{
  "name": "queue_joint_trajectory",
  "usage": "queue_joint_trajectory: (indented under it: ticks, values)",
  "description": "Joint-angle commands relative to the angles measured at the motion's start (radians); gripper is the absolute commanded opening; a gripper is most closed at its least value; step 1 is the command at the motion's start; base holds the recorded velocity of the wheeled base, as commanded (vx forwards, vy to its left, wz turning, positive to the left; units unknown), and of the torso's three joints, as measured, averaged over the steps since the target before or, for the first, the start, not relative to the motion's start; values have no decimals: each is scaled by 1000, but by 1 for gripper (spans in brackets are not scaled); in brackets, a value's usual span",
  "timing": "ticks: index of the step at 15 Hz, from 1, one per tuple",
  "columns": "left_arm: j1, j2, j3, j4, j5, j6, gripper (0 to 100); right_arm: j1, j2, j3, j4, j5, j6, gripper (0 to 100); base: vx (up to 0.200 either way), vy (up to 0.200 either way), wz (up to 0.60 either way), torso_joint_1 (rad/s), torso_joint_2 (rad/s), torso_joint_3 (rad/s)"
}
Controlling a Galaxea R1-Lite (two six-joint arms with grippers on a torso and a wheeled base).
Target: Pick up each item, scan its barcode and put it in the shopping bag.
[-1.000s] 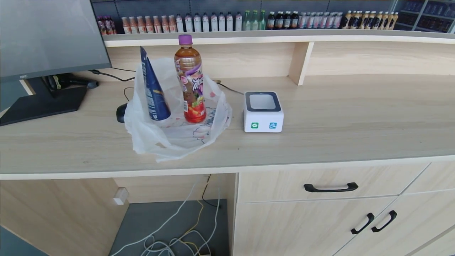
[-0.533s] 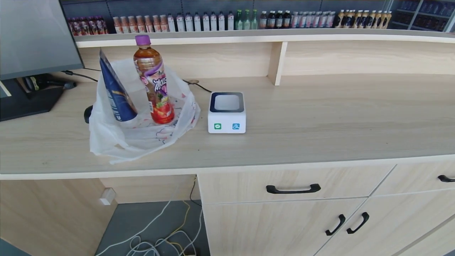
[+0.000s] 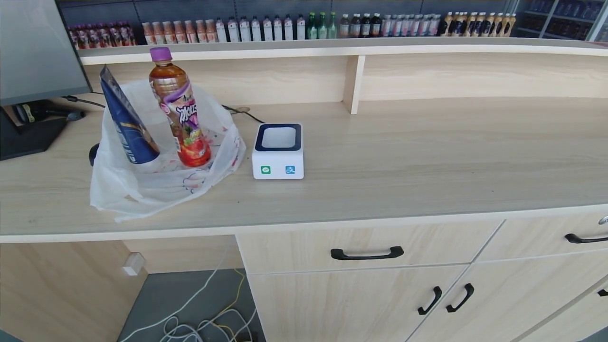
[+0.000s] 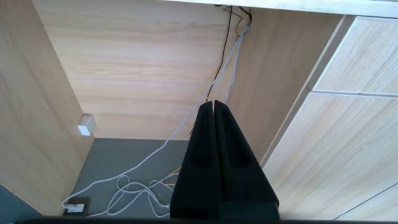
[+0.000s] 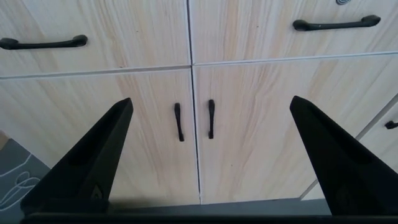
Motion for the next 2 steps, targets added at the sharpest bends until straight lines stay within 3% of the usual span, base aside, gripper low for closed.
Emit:
queue_joint_trajectory:
  ticks: [1, 2]
  values:
    - [0, 0, 0, 0, 0, 0, 0, 1, 1, 0, 0, 0, 0, 100, 0, 0, 0, 0, 0, 0]
    - [0, 0, 0, 0, 0, 0, 0, 1, 1, 0, 0, -1, 0, 100, 0, 0, 0, 0, 0, 0]
